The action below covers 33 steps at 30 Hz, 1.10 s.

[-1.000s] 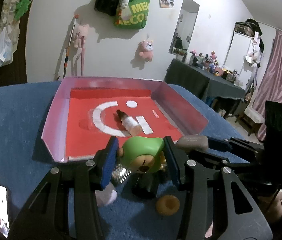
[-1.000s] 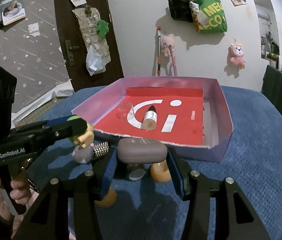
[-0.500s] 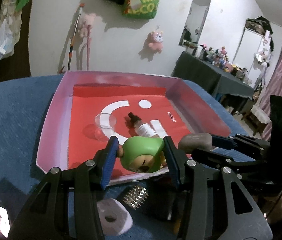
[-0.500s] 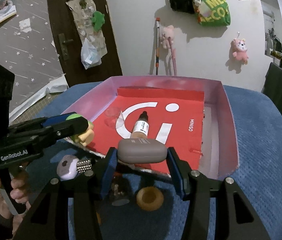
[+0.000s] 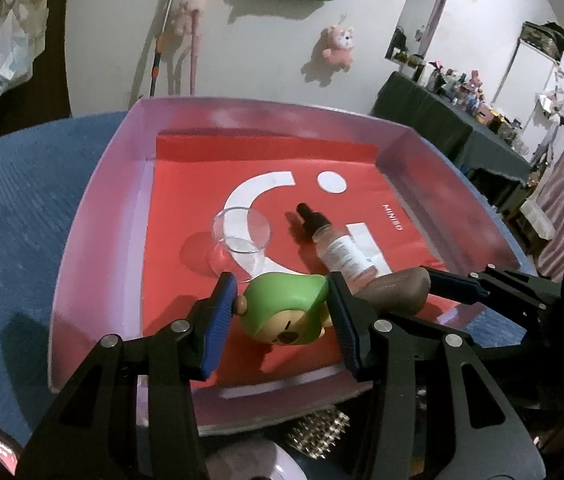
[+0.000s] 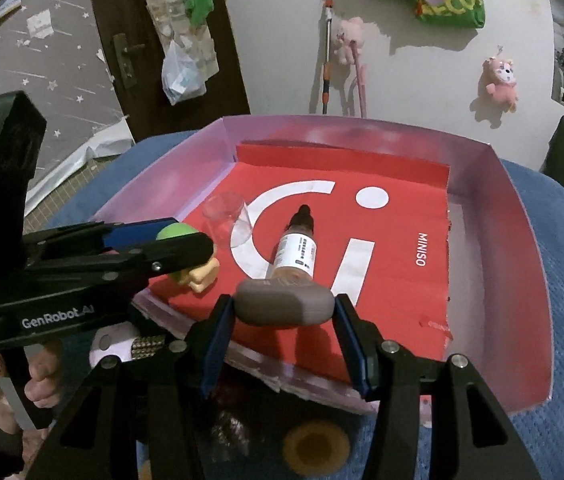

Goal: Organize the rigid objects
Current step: 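Carry the green toy and grey-brown case with both tools into the pink box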

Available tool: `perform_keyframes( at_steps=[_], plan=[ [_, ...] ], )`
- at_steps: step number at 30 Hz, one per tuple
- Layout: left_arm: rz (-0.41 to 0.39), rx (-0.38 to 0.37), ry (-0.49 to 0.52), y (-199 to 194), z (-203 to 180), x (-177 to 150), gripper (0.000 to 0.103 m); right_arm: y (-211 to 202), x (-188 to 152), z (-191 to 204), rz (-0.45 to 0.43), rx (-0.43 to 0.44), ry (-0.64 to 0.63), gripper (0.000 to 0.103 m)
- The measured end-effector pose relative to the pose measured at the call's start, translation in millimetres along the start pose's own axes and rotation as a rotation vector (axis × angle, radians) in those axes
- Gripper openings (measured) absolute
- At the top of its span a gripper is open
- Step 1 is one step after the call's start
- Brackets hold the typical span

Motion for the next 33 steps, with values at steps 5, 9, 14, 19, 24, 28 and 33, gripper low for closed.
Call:
perform_keyframes(
  at_steps=[5, 9, 14, 19, 24, 28, 33],
  plan=[
    [0.013, -0.001, -0.022, 8, 4, 7, 0.044, 8, 2, -5, 0.007, 0.010, 0.010, 0.053],
    [0.011, 0.005, -0.025, 13, 3, 12, 0.044, 11, 9, -9, -0.003, -0.014, 0.011, 0.053],
    [0.009, 0.018, -0.038, 23, 6, 23, 0.044, 15, 17, -20, -0.026, -0.054, 0.030, 0.053],
    [0.018, 0.016, -0.045, 26, 6, 32, 0.044, 17, 24, -37, -0.039, -0.091, 0.069, 0.053],
    [0.023, 0.029, -0.045, 33, 8, 41, 0.044, 17, 31, -49, -0.045, -0.125, 0.093, 0.053],
    [0.028, 0.037, -0.042, 36, 9, 46, 0.044, 19, 33, -57, -0.041, -0.128, 0.114, 0.053],
    [0.040, 0.043, -0.043, 43, 11, 49, 0.044, 23, 34, -59, -0.036, -0.132, 0.101, 0.053]
  ],
)
Point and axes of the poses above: each gripper's, at about its wrist camera, not at the fingertips, and y roughly the way its jaws point, z to its left, x to its top, the point moved 6 cm from there along y, roughly the way its jaws point, and after that the axes turned 3 degrees about z, right-handed, at the moved point
